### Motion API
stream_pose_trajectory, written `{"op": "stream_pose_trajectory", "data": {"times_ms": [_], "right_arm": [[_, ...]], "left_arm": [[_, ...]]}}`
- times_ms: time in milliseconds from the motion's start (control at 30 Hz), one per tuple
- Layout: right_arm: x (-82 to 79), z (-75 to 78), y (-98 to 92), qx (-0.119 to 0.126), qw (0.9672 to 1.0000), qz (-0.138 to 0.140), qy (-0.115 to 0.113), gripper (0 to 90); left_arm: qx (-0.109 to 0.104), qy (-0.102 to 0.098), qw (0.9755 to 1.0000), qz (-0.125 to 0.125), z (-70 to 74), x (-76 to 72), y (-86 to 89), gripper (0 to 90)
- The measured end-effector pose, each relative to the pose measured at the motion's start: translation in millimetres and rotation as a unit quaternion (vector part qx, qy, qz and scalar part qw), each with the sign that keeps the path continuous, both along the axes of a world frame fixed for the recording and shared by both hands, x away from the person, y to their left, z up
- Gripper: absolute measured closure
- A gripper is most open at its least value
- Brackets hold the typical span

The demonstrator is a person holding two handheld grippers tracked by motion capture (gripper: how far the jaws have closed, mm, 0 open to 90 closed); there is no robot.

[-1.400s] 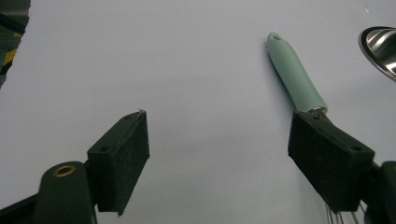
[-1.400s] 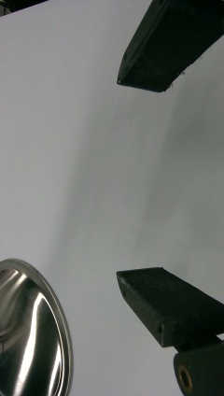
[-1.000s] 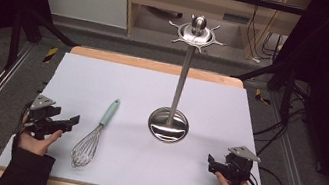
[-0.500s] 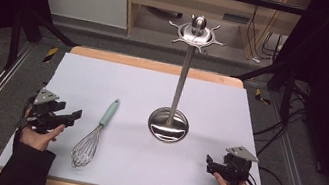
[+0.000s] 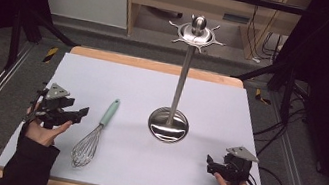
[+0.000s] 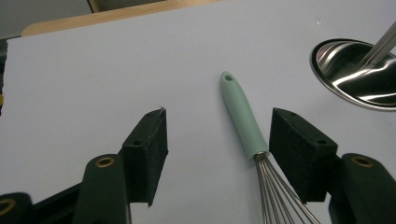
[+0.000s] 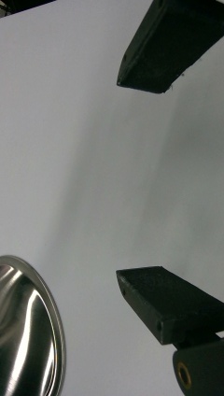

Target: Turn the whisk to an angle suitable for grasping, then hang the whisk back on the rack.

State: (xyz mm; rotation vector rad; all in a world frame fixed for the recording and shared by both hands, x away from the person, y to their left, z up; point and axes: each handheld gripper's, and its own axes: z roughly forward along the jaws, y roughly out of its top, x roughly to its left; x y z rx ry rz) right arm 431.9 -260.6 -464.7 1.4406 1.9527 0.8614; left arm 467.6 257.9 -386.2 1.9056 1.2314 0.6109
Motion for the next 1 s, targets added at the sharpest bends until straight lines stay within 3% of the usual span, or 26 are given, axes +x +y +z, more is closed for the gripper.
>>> {"op": "stream_pose_trajectory", "data": {"times_ms": [233,567,1000], "right_arm": [[0.1,0.2,0.1,0.002,1.0000,0.000,0.000,7.8],[0.1,-0.1,0.9,0.000,1.0000,0.000,0.002,7.9],[0.6,-0.9,0.9,-0.001,1.0000,0.007,0.002,8.1]], "left_arm": [[-0.004,0.005,0.9999,-0.014,11.8,4.9,-10.9,34.4],[-0.002,0.033,0.9989,-0.033,15.4,15.5,-21.6,33.8],[0.034,0.072,0.9958,-0.046,12.6,29.7,-45.1,36.6]]}}
